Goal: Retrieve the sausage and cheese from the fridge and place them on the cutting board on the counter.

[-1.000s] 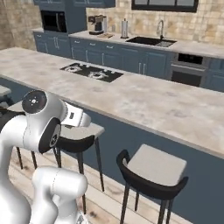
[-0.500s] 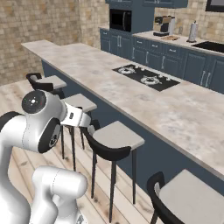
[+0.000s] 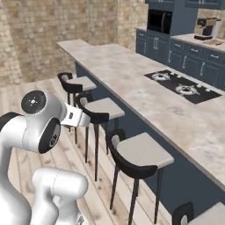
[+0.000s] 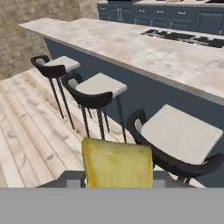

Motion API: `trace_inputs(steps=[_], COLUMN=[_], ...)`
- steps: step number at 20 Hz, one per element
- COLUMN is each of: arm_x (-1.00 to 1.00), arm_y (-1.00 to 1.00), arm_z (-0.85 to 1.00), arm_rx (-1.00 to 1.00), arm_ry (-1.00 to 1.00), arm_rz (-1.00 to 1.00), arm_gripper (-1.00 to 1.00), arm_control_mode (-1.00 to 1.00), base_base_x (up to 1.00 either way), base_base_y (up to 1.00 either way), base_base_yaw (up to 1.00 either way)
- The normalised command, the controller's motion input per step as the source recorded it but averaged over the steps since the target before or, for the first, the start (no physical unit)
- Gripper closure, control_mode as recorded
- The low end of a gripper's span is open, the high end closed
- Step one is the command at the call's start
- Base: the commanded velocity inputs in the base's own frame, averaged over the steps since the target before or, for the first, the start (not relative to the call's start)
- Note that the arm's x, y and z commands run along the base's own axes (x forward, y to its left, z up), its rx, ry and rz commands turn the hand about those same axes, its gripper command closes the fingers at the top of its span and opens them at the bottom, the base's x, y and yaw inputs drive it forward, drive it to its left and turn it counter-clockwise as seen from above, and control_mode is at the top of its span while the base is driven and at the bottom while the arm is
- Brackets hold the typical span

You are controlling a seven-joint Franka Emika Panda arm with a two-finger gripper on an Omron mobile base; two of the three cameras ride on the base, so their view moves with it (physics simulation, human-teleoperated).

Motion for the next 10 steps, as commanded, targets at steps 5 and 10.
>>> trace_inputs(steps=[5,10], arm_x=[0.0,0.0], arm_y=[0.0,0.0], arm_z=[0.0,0.0], arm_rx=[0.0,0.0], arm_ry=[0.0,0.0], arm_rz=[0.0,0.0], arm_gripper=[1.0,1.0], arm_control_mode=[1.0,1.0], base_base_x=[1.0,1.0], base_base_y=[1.0,1.0], base_base_yaw=[0.0,0.0])
